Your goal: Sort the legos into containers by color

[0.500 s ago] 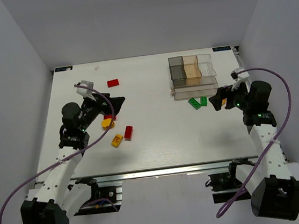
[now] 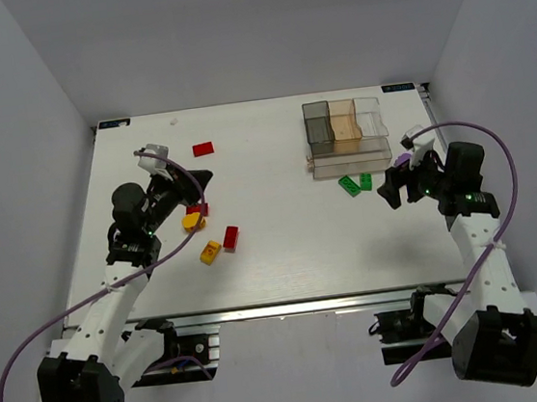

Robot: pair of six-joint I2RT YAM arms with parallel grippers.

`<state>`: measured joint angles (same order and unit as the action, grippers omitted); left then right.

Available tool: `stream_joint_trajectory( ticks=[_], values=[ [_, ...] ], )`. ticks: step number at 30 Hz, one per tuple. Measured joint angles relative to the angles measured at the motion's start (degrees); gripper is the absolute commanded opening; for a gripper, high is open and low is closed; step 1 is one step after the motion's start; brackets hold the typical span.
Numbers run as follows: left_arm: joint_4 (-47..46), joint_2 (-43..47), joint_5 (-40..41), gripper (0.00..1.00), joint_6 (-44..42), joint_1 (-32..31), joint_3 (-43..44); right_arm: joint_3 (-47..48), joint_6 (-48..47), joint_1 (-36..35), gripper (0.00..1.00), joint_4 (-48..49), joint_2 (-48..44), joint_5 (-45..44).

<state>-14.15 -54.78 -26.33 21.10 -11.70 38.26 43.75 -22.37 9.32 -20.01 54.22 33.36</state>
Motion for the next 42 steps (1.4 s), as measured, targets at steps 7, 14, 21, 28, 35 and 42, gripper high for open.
stream_joint_trajectory(
  ticks=[7,14,21,28,35,42],
  values=[
    [1.38,-1.62,0.0,0.93,1.03,0.0,1.03,9.07,-5.97,0.02,0.89,-11.1,7.21,-7.02],
    [4.33,-5.53,-0.09,0.96,1.53,0.0,3.65,8.85,-10.84,0.04,0.4,-13.31,19.43,-11.82],
    [5.09,-5.55,-0.13,0.96,1.7,0.0,3.72,10.95,-21.84,0.04,0.89,-14.86,30.58,-11.69],
    [5.11,-5.55,-0.55,0.96,1.7,0.0,3.72,13.94,-48.85,0.0,0.86,-15.06,30.8,-8.33],
    [5.11,-6.14,-1.36,0.97,1.68,0.0,3.8,26.12,-76.94,-0.02,0.72,-25.68,41.99,-7.28],
    [5.18,-7.23,-1.57,0.97,1.6,0.0,3.8,32.37,-87.97,-0.02,0.68,-32.0,47.87,-7.89]
  ],
)
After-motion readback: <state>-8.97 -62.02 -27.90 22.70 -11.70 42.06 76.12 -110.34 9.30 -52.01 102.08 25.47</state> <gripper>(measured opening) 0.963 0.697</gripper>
